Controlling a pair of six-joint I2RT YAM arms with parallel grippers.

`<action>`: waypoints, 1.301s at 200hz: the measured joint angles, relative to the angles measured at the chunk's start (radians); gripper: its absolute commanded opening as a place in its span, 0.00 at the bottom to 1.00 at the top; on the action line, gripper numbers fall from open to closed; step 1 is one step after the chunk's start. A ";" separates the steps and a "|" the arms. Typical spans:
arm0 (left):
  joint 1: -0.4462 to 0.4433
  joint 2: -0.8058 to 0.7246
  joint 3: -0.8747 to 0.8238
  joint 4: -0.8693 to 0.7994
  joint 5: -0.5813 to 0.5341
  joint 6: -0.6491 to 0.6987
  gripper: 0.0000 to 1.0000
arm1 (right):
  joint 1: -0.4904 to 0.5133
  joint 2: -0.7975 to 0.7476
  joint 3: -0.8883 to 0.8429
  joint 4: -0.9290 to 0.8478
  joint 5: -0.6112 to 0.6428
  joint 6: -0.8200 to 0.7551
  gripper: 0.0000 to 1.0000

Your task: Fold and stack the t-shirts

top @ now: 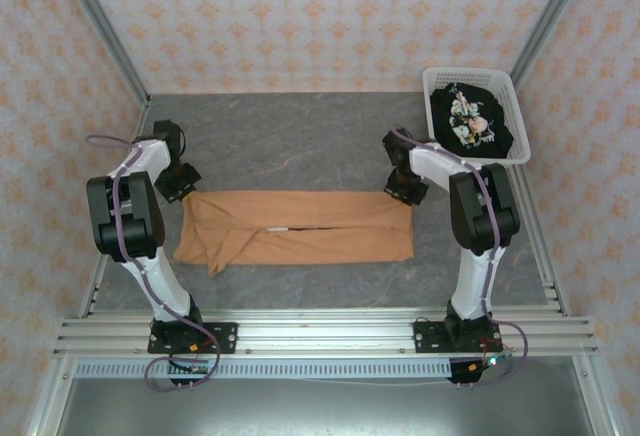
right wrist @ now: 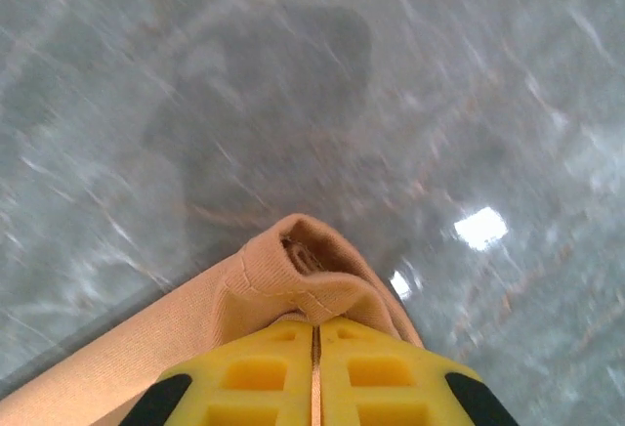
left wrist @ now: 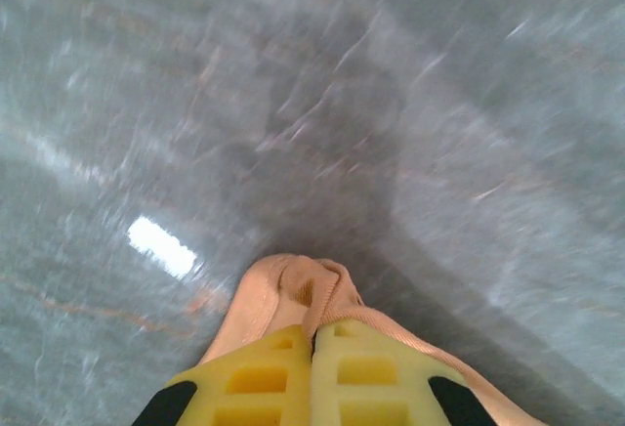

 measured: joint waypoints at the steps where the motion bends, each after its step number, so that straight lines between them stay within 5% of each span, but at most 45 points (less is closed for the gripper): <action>1: 0.000 0.002 0.005 0.000 0.001 0.001 0.22 | 0.000 0.003 0.005 0.000 0.000 -0.002 0.10; 30: 0.001 0.029 0.050 -0.002 0.004 0.018 0.50 | -0.002 0.027 0.069 -0.003 -0.002 -0.059 0.23; 54: 0.000 -0.037 -0.016 -0.009 0.002 0.007 0.57 | 0.001 0.006 0.077 -0.011 -0.007 -0.090 0.32; 96: -0.058 -0.467 -0.337 -0.072 0.033 -0.133 0.47 | 0.039 -0.154 0.024 -0.021 -0.027 -0.100 0.33; 124: -0.088 -0.653 -0.581 -0.096 0.098 -0.299 0.48 | 0.095 -0.250 -0.021 -0.024 -0.053 -0.092 0.33; 193: -0.088 -0.685 -0.713 -0.055 0.164 -0.600 0.52 | 0.154 -0.282 -0.070 -0.027 -0.092 -0.062 0.32; 260: -0.112 -0.729 -0.805 -0.018 0.216 -0.727 0.47 | 0.154 -0.294 -0.075 -0.026 -0.092 -0.060 0.31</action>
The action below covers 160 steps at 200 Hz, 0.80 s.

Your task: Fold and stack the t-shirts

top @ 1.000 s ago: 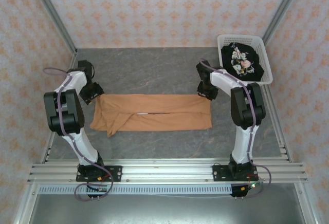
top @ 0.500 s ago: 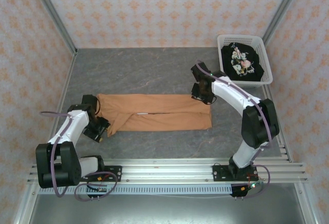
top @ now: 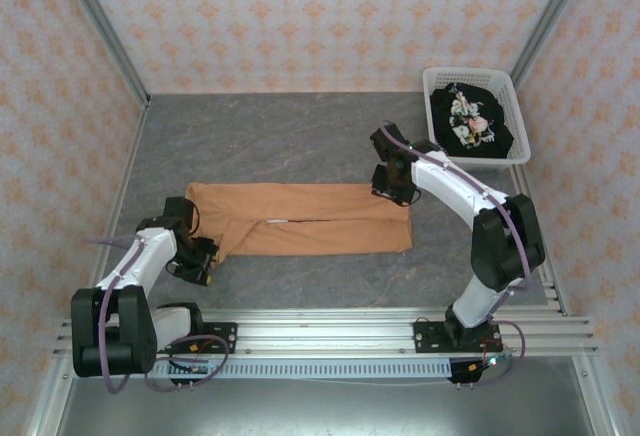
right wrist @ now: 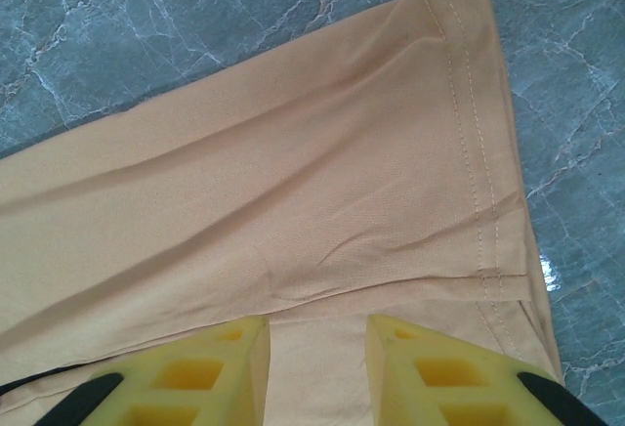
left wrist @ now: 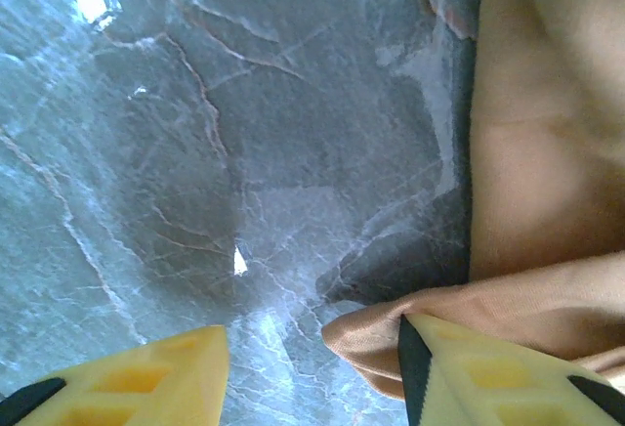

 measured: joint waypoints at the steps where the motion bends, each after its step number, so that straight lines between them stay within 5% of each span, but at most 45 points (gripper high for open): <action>1: 0.000 0.000 0.000 0.002 0.000 -0.001 0.47 | 0.000 0.000 0.000 0.000 0.000 0.000 0.31; 55: 0.000 -0.003 -0.015 0.105 -0.011 -0.077 0.45 | 0.002 0.000 -0.012 0.000 -0.007 0.009 0.29; 97: 0.000 0.004 -0.023 0.179 -0.007 -0.093 0.31 | 0.002 -0.001 -0.031 0.001 -0.007 0.010 0.28; 140: 0.000 0.000 -0.047 0.199 -0.002 -0.104 0.02 | 0.004 -0.011 -0.056 0.000 -0.007 0.013 0.27; 160: 0.000 -0.018 -0.047 0.184 -0.004 -0.099 0.00 | 0.004 -0.011 -0.058 0.001 -0.007 0.014 0.26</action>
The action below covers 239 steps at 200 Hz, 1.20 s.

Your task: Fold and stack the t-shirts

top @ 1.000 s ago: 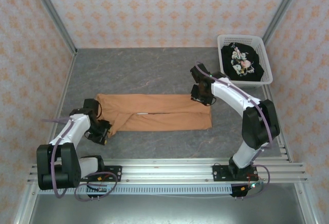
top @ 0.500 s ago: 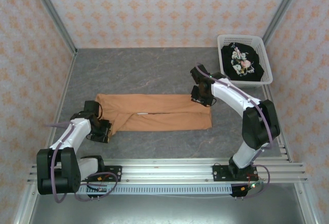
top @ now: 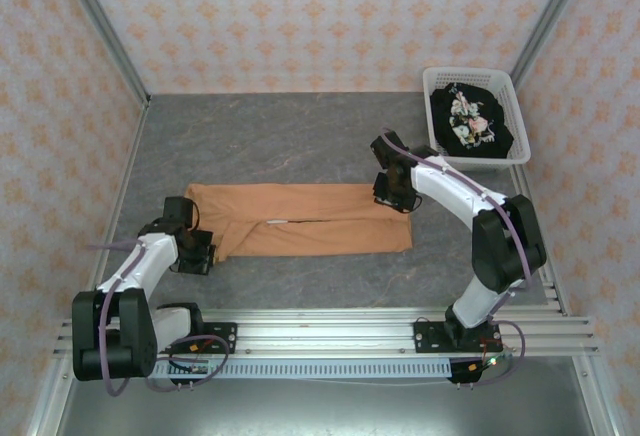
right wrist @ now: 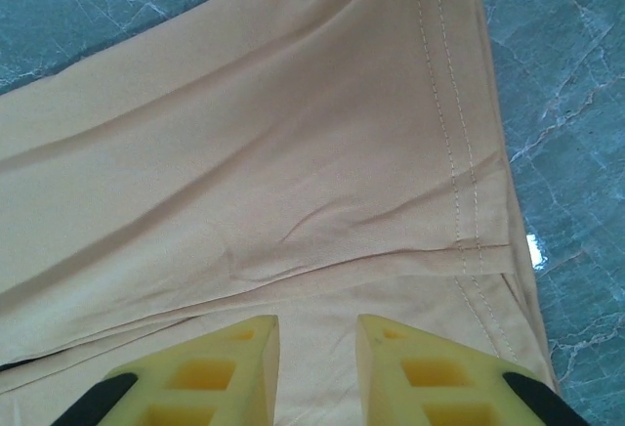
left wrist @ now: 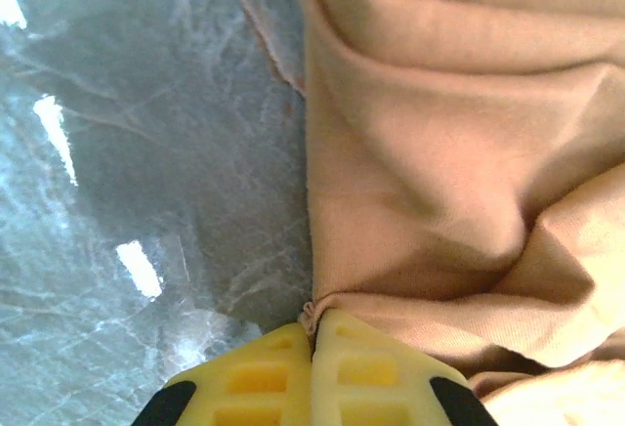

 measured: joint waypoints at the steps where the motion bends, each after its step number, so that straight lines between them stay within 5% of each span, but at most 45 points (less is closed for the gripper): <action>1: 0.000 -0.001 0.000 -0.002 0.000 0.003 0.00 | 0.000 0.000 0.000 0.000 0.000 0.000 0.26; 146: -0.128 -0.323 0.017 -0.247 0.006 -0.084 0.00 | 0.000 0.000 0.000 0.014 -0.003 -0.013 0.25; 206: -0.177 -0.271 -0.024 -0.214 0.020 -0.132 0.00 | 0.000 0.000 0.000 0.026 -0.011 -0.016 0.25; 239: -0.177 -0.140 0.096 -0.254 -0.055 -0.030 0.00 | 0.000 0.000 0.000 0.026 -0.015 -0.016 0.25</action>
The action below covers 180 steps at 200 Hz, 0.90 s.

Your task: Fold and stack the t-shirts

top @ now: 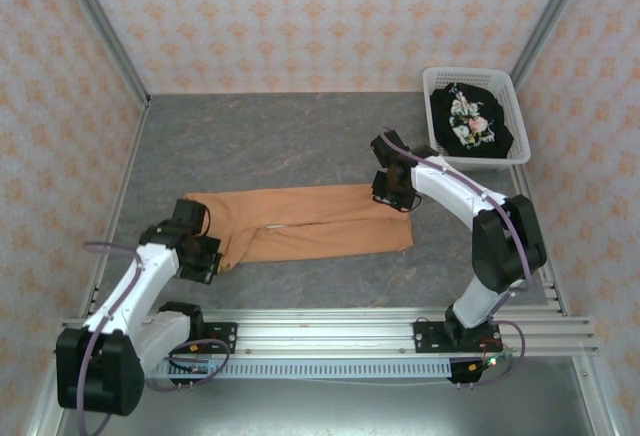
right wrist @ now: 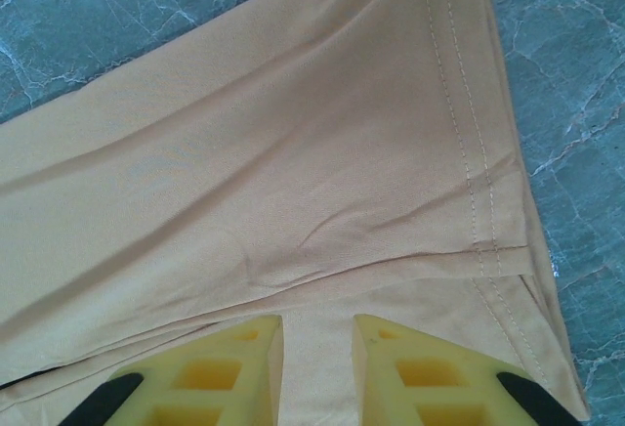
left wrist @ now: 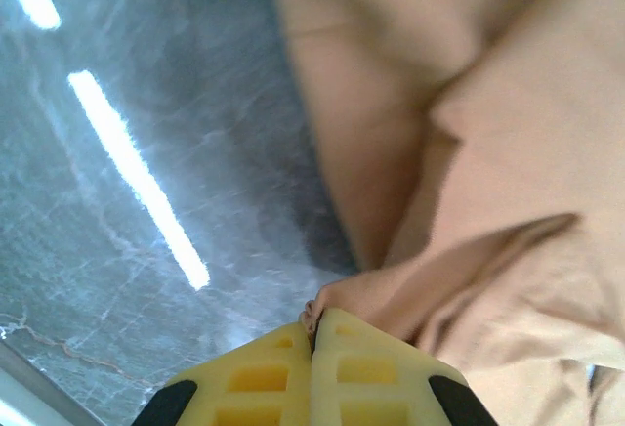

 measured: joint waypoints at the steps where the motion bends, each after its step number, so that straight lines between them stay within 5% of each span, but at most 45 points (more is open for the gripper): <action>1: 0.000 0.004 0.006 -0.001 -0.003 0.003 0.00 | 0.000 0.000 0.000 0.000 0.000 0.000 0.25; 71: 0.000 0.274 0.347 -0.073 -0.270 0.309 0.00 | 0.000 0.000 0.000 0.000 -0.003 0.000 0.25; 144: 0.000 0.431 0.352 -0.099 -0.406 0.423 0.00 | 0.000 0.000 -0.015 -0.001 -0.003 0.000 0.25; 180: 0.000 0.526 0.336 -0.093 -0.432 0.451 0.18 | 0.000 0.000 -0.024 0.000 -0.003 0.000 0.25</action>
